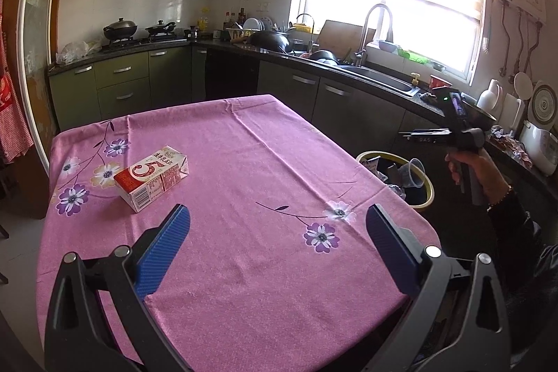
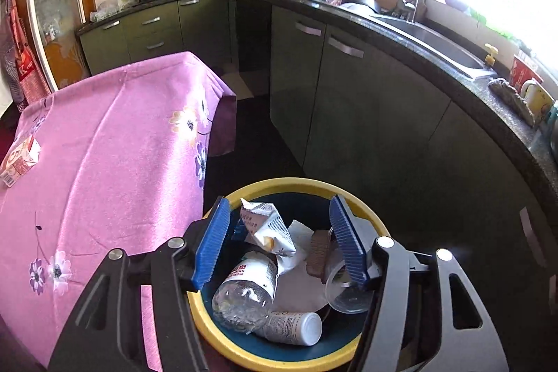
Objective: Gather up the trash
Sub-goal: 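Grasp the red-and-white milk carton with the left gripper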
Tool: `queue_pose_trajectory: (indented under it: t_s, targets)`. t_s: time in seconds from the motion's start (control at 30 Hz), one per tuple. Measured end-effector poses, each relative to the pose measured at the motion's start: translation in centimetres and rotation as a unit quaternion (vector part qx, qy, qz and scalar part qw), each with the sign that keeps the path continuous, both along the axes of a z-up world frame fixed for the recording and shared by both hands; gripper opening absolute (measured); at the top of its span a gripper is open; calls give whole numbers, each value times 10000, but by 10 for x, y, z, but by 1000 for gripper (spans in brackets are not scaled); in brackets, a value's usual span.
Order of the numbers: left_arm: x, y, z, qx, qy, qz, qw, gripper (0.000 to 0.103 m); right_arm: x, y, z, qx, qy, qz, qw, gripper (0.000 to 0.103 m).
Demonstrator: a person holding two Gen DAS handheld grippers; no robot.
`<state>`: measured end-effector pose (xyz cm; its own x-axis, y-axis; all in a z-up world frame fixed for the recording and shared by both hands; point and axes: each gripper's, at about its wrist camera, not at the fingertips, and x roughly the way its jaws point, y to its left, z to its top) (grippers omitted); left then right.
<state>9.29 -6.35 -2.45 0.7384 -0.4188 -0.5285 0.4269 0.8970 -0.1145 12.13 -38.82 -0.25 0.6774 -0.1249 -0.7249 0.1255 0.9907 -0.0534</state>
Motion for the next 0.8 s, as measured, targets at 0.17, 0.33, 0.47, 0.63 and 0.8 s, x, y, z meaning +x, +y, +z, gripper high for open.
queue_pose_trajectory:
  t_s: [0.17, 0.33, 0.47, 0.63, 0.8]
  targets:
    - [16, 13, -1, 448, -222, -105, 9987, 96, -51, 21, 20, 239, -385, 206, 9988, 63]
    - [53, 39, 2, 665, -288, -368, 9967, 96, -83, 42, 33, 406, -543, 361, 9970, 63]
    - [96, 65, -6, 576, 34, -706, 9958, 96, -96, 58, 40, 501, -606, 452, 9959, 65]
    - [152, 88, -29, 652, 375, -745, 9944, 96, -96, 77, 44, 574, -594, 569, 9950, 65]
    - [194, 96, -50, 727, 685, -891, 9910, 96, -83, 89, 41, 660, -518, 672, 9942, 67]
